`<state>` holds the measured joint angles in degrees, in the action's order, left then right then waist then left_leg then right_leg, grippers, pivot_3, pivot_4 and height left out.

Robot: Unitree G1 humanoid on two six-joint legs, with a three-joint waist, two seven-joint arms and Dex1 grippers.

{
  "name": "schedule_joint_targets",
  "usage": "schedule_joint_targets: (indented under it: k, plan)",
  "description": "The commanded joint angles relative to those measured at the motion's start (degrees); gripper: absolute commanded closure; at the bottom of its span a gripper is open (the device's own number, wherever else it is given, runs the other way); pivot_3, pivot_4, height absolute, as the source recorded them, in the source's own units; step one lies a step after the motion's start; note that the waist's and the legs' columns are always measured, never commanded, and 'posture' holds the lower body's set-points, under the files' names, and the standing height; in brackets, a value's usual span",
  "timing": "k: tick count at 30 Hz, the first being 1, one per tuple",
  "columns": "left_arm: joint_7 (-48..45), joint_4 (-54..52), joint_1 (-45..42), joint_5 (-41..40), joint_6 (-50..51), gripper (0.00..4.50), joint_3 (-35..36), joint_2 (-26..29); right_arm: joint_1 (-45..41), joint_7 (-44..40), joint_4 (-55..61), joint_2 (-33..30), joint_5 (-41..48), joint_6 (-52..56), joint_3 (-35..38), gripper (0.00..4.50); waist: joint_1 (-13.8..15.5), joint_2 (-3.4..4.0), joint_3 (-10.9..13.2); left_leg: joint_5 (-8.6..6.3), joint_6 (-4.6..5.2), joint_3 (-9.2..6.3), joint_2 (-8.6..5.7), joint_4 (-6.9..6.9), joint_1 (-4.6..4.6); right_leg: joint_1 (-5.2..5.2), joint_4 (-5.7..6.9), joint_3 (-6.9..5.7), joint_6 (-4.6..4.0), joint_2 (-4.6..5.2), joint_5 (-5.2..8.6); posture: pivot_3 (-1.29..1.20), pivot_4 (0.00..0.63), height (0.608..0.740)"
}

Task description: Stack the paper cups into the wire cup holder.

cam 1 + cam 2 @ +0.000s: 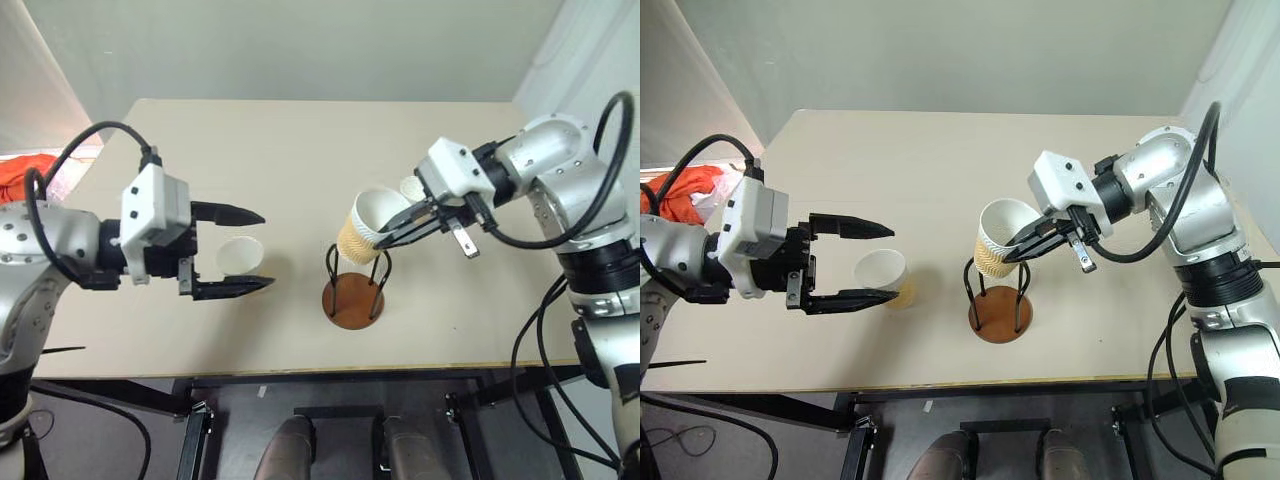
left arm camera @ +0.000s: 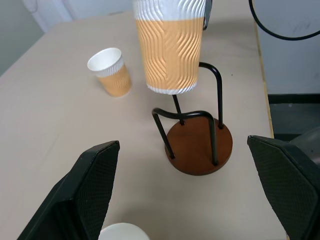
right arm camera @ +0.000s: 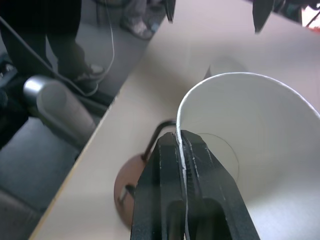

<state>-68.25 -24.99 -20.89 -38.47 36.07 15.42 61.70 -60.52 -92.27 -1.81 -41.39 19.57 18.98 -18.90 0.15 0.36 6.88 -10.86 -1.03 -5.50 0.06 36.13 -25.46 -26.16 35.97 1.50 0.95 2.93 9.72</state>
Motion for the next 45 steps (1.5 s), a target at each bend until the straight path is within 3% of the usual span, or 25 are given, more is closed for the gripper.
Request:
schedule_joint_targets:
  k: [1, 4, 9, 13, 17, 22, 28, 34, 40, 45]
  plan:
    - [1.04, -1.66, 0.46, -0.8, 0.01, 0.0, 3.08, 1.17, -0.94, -0.23, 0.94, -0.96, 1.13, -1.17, -0.76, 4.47, -0.01, 0.0, 0.0, 0.01, -0.01, 0.0, 0.01, 0.0, 0.0, 0.0, 0.01, 0.0, 0.0, 0.0, 0.0, 0.0, 0.15, 0.74]
    - [1.52, -1.68, 0.66, -0.7, 0.07, 0.0, 3.05, 1.34, -1.24, -0.23, 0.48, -0.69, 0.84, -1.29, -1.51, 3.85, -0.02, 0.0, 0.0, 0.05, -0.06, 0.0, 0.01, 0.0, 0.06, 0.02, 0.05, 0.01, -0.01, -0.01, 0.0, 0.0, 0.15, 0.74]
    - [3.73, -0.57, -0.32, 1.21, -0.38, 0.0, 1.45, 1.1, -1.1, -0.19, -0.04, 0.01, -0.65, -1.62, -1.53, 2.16, -0.02, 0.0, 0.0, 0.14, -0.05, 0.0, 0.0, 0.0, 0.07, 0.02, 0.05, 0.03, -0.03, -0.01, 0.0, 0.0, 0.15, 0.74]
    - [8.46, 0.92, -3.9, 4.03, -0.9, 0.0, -1.98, -1.28, -6.56, 1.64, -10.26, 1.0, -1.8, -4.02, 3.13, 0.82, 0.0, 0.05, 0.03, 0.18, -0.06, 0.0, -0.01, 0.01, 0.13, 0.06, 0.07, 0.05, -0.07, 0.0, -0.02, 0.0, 0.15, 0.74]
    - [14.22, 3.85, -8.2, 8.82, -1.29, 0.0, -5.29, -3.88, -14.14, 6.08, -28.35, 2.21, -6.96, -10.53, 4.41, 0.82, 0.07, 0.05, 0.03, 0.24, -0.06, 0.0, -0.03, 0.01, 0.12, 0.03, 0.08, 0.05, -0.16, 0.05, -0.07, 0.0, 0.15, 0.74]
    - [18.05, 7.76, -13.32, 12.32, -0.89, 0.0, -9.68, -7.67, -21.21, 16.98, -57.31, 5.69, -21.62, -24.65, -0.87, 0.82, 0.1, 0.02, 0.01, 0.15, -0.17, -0.11, -0.02, -0.05, 0.32, 0.18, 0.06, 0.05, -0.19, 0.1, -0.08, 0.0, 0.15, 0.74]
    - [17.96, 7.52, -13.25, 13.24, -0.58, 0.0, -10.06, -7.68, -22.09, 21.68, -68.96, 9.74, -29.0, -31.07, -1.91, 0.82, 0.07, 0.22, 0.14, -0.18, -0.34, -0.11, 0.07, -0.07, 0.15, -0.06, 0.1, -0.03, 0.05, 0.06, -0.2, 0.0, 0.15, 0.74]
    - [17.43, 5.09, -10.94, 12.65, 1.34, 0.0, -8.69, -6.32, -21.05, 24.67, -72.36, 12.28, -32.43, -31.46, -1.36, 0.82, 0.08, 0.23, 0.15, -0.46, -0.38, -0.1, 0.18, -0.06, 0.08, -0.07, -0.06, -0.21, 0.37, 0.02, -0.38, 0.0, 0.15, 0.74]
    - [18.12, 2.34, -10.54, 11.61, 3.95, 0.0, -6.98, -5.07, -19.62, 27.14, -73.03, 13.71, -34.67, -31.64, -1.07, 2.13, 0.16, 0.23, 0.15, -0.49, -0.39, -0.1, 0.16, 0.02, 0.05, -0.04, -0.05, -0.22, 0.18, 0.04, -0.26, 0.0, 0.15, 0.74]
    - [18.13, 1.27, -9.85, 11.66, 5.04, 0.0, -6.12, -4.33, -18.52, 27.63, -73.31, 14.02, -35.19, -31.49, -0.12, 3.83, 0.26, 0.22, 0.15, -0.53, -0.78, -0.1, 0.15, 0.02, 0.11, 0.06, 0.04, -0.23, 0.0, 0.08, -0.17, 0.0, 0.15, 0.74]
